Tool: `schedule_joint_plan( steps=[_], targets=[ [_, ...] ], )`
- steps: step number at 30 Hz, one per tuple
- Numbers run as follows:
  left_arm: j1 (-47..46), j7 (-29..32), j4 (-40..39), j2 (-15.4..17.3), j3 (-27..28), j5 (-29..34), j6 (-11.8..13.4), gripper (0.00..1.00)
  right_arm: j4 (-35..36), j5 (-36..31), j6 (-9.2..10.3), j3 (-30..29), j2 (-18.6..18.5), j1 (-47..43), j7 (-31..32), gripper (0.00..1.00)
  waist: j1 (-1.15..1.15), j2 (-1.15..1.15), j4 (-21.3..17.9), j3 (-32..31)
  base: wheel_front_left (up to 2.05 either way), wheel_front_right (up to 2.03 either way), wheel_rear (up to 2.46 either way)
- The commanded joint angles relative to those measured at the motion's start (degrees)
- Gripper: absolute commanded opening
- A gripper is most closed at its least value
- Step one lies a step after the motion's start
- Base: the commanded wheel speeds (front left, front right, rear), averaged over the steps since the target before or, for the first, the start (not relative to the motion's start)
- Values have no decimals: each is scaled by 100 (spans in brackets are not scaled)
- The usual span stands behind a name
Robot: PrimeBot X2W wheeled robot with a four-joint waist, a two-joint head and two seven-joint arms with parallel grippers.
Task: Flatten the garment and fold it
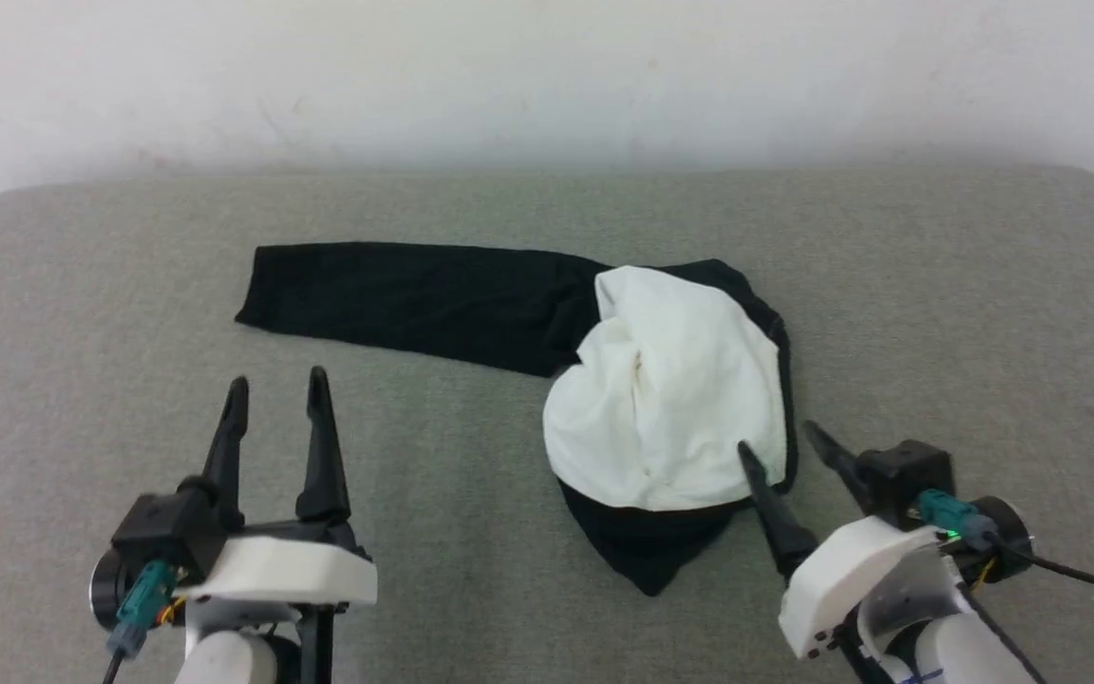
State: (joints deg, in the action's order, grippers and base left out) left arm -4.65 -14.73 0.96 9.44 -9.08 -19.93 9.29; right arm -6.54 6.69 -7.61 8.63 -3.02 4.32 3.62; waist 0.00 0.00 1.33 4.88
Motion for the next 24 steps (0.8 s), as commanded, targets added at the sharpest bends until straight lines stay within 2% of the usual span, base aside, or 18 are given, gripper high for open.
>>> schedule_joint_plan(
  steps=[1, 5, 11, 15, 20, 21, 23, 24],
  targets=[
    [181, -25, -126, -129, 159, 114, -71, 100, 9, -10, 12, 144, 14, -98, 194, 100, 0, 0, 273, 123, 0, 0, 0],
    [384, -26, -271, -376, 427, 318, -240, 100, 92, -100, 12, 701, 1, -186, 722, 100, 0, 0, 509, 212, 0, 0, 0],
    [319, -26, -275, -587, 594, 427, -510, 100, -66, -156, 12, 1385, -245, -133, 1435, 100, 0, 0, 817, 339, 0, 0, 0],
    [233, -27, -184, -637, 660, 419, -651, 100, -330, -226, 12, 1536, -308, -21, 1931, 100, 0, 0, 956, 423, 0, 0, 0],
    [192, -27, -148, -653, 665, 303, -661, 100, -583, -176, 12, 1413, -269, 43, 2428, 100, 0, 0, 1039, 499, 0, 0, 0],
    [189, -27, -157, -654, 656, 269, -644, 100, -592, -179, 12, 1333, -248, 54, 2438, 94, 0, 0, 1040, 512, 0, 0, 0],
    [187, -27, -172, -654, 652, 229, -612, 100, -607, -208, 12, 1206, -203, 80, 2430, 50, 0, 0, 1018, 536, 0, 0, 0],
    [189, -27, -179, -655, 658, 213, -603, 100, -622, -216, 12, 1159, -180, 91, 2437, 36, 0, 0, 996, 543, 0, 0, 0]
  ],
)
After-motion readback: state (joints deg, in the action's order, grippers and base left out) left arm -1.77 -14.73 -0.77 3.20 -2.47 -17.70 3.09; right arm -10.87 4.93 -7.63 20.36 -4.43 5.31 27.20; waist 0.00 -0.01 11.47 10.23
